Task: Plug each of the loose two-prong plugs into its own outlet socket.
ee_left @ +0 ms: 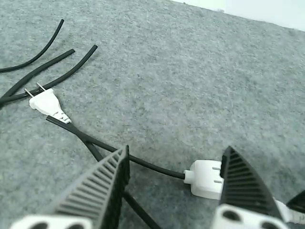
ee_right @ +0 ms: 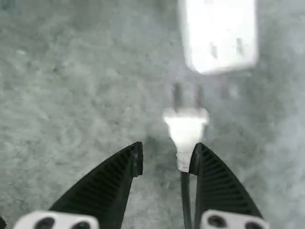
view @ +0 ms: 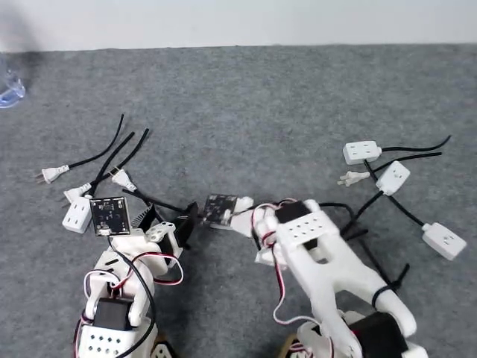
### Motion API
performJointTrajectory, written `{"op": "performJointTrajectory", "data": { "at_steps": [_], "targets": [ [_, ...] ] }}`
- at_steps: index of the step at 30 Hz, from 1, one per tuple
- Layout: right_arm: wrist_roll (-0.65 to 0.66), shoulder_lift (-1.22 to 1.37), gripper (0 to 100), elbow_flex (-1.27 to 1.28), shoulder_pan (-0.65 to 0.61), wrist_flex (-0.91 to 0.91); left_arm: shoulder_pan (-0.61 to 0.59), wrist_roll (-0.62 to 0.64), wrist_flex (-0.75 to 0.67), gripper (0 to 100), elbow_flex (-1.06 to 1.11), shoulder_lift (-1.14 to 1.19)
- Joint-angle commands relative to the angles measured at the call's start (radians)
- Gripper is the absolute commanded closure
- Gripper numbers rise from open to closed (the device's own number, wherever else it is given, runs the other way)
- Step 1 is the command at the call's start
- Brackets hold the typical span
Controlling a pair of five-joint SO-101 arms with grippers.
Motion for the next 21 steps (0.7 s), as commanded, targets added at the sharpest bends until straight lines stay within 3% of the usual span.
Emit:
{"op": "performJointTrajectory", "data": {
  "at_steps": [1, 6, 9, 21],
  "targets": [
    [0.032, -0.035, 80.9, -0.005, -0.015, -0.038, 0.006, -0.012, 0.003, 71, -0.012, -0.002],
    [0.037, -0.033, 80.1, -0.008, 0.047, -0.096, 0.006, -0.012, 0.003, 71, -0.012, -0.002],
    [0.037, -0.035, 74.1, -0.018, 0.071, -0.093, 0.006, -0.012, 0.003, 71, -0.012, -0.002],
    [0.032, -0.031, 75.3, 0.025, -0.013, -0.097, 0.006, -0.012, 0.003, 71, -0.012, -0.002]
  ]
}}
